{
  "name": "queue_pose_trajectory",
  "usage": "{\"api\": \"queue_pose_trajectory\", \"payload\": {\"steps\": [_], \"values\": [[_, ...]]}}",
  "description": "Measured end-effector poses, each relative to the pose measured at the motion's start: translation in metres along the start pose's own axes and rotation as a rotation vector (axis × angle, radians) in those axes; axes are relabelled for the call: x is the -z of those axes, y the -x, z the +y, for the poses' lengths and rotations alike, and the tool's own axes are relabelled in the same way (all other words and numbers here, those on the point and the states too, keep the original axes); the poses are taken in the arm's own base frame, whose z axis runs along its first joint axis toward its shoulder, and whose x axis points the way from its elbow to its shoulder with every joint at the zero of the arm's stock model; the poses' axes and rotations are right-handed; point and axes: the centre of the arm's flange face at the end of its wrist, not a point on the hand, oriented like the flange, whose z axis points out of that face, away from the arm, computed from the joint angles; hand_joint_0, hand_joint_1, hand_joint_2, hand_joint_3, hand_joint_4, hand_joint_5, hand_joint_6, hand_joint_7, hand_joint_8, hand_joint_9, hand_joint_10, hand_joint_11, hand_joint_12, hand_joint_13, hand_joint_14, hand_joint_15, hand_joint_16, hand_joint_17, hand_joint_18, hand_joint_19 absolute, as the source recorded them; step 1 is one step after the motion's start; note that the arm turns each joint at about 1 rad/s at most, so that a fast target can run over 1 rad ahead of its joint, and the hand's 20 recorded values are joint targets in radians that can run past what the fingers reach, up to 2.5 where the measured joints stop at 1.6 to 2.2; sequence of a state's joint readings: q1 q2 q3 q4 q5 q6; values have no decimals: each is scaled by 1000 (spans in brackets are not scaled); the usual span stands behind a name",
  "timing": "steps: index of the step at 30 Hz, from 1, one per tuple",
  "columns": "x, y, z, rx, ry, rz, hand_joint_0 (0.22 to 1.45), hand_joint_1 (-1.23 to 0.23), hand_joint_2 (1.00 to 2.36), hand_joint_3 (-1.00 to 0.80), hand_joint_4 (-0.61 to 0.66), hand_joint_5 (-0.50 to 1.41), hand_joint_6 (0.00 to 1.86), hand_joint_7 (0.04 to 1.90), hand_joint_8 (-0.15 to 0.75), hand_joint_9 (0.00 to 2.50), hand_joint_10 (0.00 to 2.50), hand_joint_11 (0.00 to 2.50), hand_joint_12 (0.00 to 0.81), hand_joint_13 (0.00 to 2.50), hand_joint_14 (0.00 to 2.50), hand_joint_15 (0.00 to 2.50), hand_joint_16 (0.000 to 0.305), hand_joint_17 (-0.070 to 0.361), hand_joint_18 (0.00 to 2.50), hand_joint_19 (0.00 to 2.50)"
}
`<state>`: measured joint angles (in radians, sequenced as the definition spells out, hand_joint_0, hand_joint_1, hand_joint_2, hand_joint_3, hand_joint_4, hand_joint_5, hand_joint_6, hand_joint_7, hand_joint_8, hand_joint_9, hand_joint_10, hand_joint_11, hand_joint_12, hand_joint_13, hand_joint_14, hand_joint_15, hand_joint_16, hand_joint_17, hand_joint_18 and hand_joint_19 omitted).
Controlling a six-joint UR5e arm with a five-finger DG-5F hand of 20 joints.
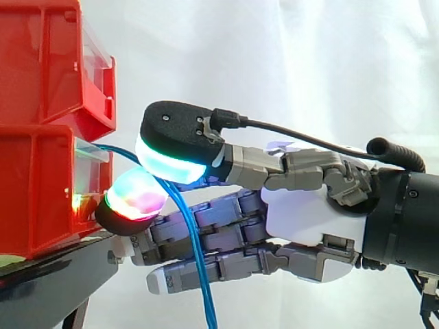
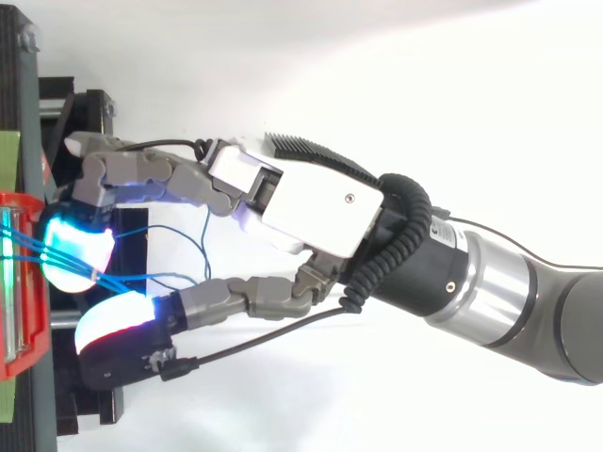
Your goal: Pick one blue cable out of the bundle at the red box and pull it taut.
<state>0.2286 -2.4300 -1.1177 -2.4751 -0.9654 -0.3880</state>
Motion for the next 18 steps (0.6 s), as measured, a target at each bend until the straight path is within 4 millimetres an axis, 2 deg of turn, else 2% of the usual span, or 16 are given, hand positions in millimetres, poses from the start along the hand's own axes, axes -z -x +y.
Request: {"api": "queue_pose_trajectory", "payload": {"steps": [10, 18], "values": [[-2, 2, 7, -19, 6, 2, 605, -701, 1009, -393, 318, -109, 502, 1245, 374, 420, 6, 270, 413, 311, 0, 42, 61, 136, 469, 218], [-2, 3, 7, -18, 4, 2, 599, -676, 1009, -395, 353, -108, 502, 1208, 373, 430, 6, 258, 413, 315, 2, 44, 60, 136, 470, 219]]}}
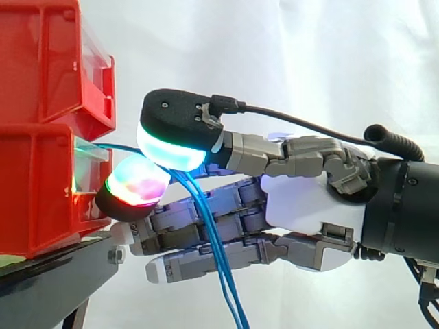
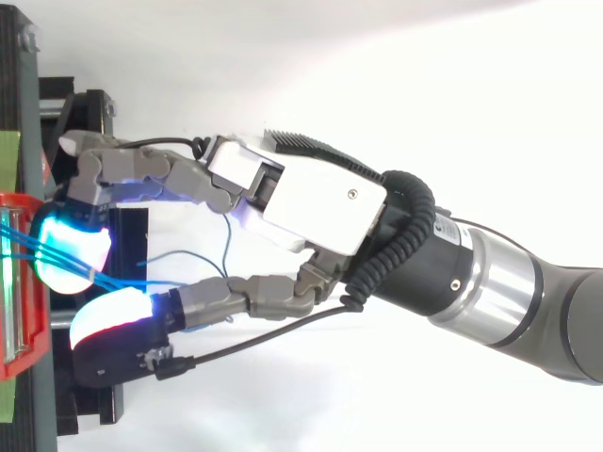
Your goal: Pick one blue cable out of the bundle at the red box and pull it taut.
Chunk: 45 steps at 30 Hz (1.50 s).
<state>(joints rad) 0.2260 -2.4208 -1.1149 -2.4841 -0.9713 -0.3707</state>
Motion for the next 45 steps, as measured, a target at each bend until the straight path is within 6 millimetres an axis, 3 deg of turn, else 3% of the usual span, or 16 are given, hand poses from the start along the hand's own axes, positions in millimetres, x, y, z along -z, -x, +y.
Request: {"api": "queue_pose_trajectory", "payload": {"steps": [8, 17, 26, 45], "values": [[1, 1, -2, -7, -10, 13, 597, -670, 1009, -394, 345, -107, 502, 1205, 376, 451, 6, 269, 413, 321, 0, 46, 60, 136, 479, 230], [5, 4, -7, -16, -52, 35, 607, -679, 1010, -378, 310, -97, 501, 1339, 377, 460, 8, 275, 413, 331, 0, 46, 60, 135, 489, 223], [5, 6, -9, -28, -63, 39, 599, -672, 1009, -394, 325, -103, 501, 1261, 378, 465, 6, 272, 413, 332, 0, 49, 60, 136, 491, 229], [4, 10, -5, -26, -63, 34, 599, -673, 1009, -393, 320, -101, 502, 1290, 379, 473, 6, 283, 414, 347, 0, 57, 60, 135, 501, 231]]}}
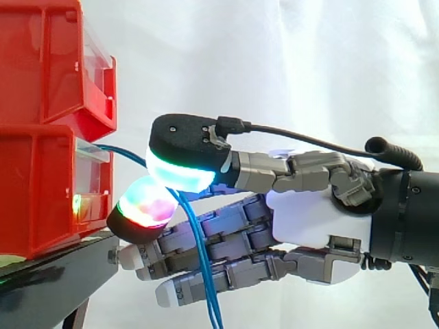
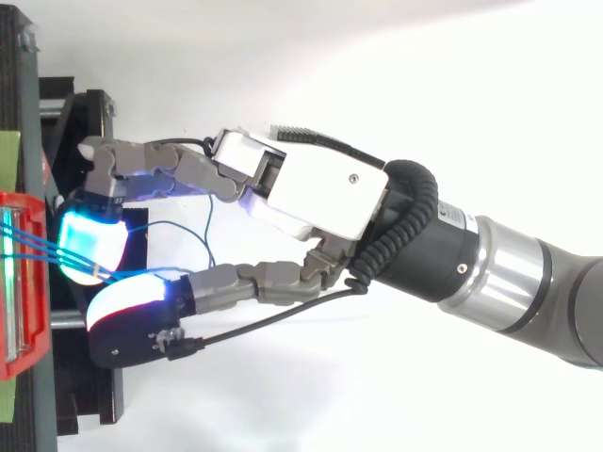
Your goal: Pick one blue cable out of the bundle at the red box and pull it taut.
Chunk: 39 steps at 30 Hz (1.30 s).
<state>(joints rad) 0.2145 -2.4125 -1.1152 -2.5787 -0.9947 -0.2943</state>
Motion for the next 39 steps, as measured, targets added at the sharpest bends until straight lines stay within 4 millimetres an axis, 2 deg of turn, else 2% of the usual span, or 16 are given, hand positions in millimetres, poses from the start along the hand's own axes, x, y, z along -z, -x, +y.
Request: {"api": "queue_pose_trajectory", "payload": {"steps": [20, 24, 32, 39], "values": [[-1, 3, 5, -3, 5, 1, 619, -691, 1013, -332, 294, -97, 517, 1379, 381, 485, 6, 291, 413, 359, 2, 62, 60, 135, 516, 230], [-1, 3, 6, -3, 7, 1, 623, -695, 1014, -314, 287, -106, 556, 1325, 381, 487, 6, 295, 414, 363, 0, 57, 60, 135, 521, 230], [-1, 2, 7, -1, 9, 1, 621, -696, 1018, -245, 253, -115, 583, 1344, 381, 483, 7, 304, 415, 364, 2, 55, 60, 135, 528, 227], [-1, 2, 7, 0, 8, 1, 611, -701, 1021, -176, 260, -142, 668, 1238, 381, 480, 7, 327, 417, 370, 0, 58, 60, 136, 537, 223]]}}
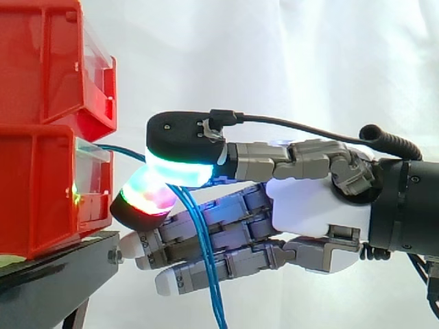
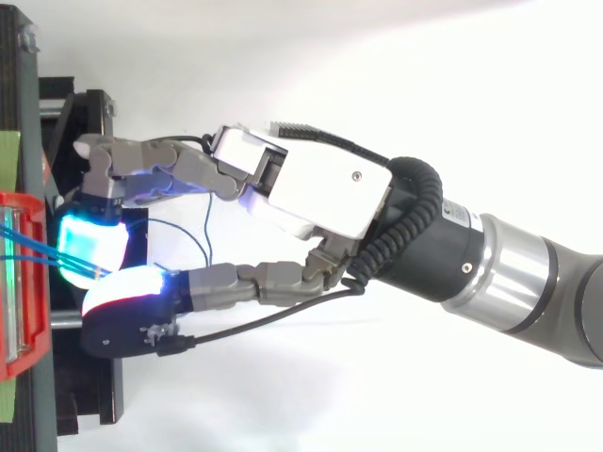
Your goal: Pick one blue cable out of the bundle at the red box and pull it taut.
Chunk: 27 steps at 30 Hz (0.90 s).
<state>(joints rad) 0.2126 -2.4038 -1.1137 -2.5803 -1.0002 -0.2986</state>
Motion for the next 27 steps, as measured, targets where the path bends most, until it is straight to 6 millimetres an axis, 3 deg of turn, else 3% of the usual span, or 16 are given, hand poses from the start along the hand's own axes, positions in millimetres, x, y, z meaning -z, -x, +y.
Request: {"api": "queue_pose_trajectory", "payload": {"steps": [4, 11, 18, 27], "values": [[0, 0, 0, -3, -1, -1, 610, -724, 1022, -129, 284, -167, 761, 1106, 383, 486, 7, 348, 418, 371, 2, 63, 60, 136, 542, 233], [1, -1, 3, -5, -4, 1, 615, -765, 1023, -120, 288, -173, 801, 1091, 385, 497, 7, 373, 420, 381, 0, 68, 61, 137, 561, 236], [3, 3, 19, -1, -6, 1, 611, -790, 1025, -88, 280, -173, 811, 1073, 387, 507, 8, 380, 422, 398, 0, 78, 61, 138, 592, 249], [14, 11, 31, 41, -87, 29, 614, -794, 1025, -75, 260, -174, 819, 1066, 409, 687, 14, 773, 429, 451, 3, 123, 60, 136, 623, 257]]}}
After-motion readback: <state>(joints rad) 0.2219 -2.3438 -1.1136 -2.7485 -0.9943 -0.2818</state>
